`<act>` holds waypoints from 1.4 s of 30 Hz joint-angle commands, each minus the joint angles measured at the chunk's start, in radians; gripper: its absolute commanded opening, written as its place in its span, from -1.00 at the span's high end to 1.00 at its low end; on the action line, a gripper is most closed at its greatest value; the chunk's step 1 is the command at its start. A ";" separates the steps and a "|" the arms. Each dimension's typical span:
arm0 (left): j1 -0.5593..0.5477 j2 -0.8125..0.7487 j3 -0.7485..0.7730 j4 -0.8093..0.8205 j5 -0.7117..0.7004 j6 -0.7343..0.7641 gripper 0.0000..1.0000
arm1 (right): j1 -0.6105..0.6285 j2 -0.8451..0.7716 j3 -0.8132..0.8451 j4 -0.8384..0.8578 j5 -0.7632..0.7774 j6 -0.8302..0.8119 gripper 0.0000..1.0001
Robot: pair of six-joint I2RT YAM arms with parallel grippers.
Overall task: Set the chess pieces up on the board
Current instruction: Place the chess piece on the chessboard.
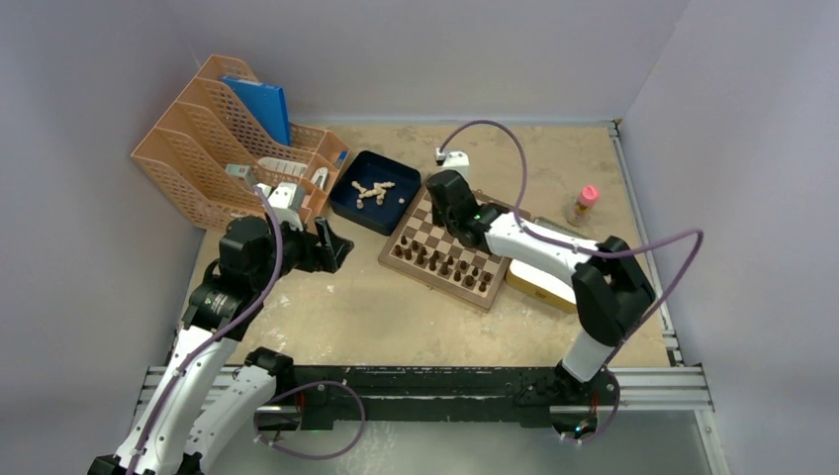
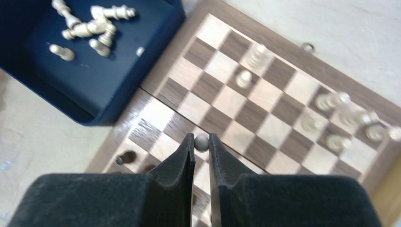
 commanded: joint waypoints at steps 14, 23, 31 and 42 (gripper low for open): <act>-0.033 -0.012 0.000 0.037 0.033 0.014 -0.60 | -0.181 -0.362 -0.369 -0.023 0.154 0.156 0.68; -0.038 -0.019 0.001 0.035 0.029 0.016 -0.60 | -0.252 -0.326 -0.443 0.106 0.155 0.129 0.68; -0.042 -0.012 0.002 0.037 0.023 0.017 -0.60 | -0.275 -0.273 -0.456 0.164 0.163 0.134 0.68; -0.047 -0.023 0.002 0.032 -0.010 0.014 -0.60 | -0.280 -0.244 -0.445 0.159 0.184 0.147 0.66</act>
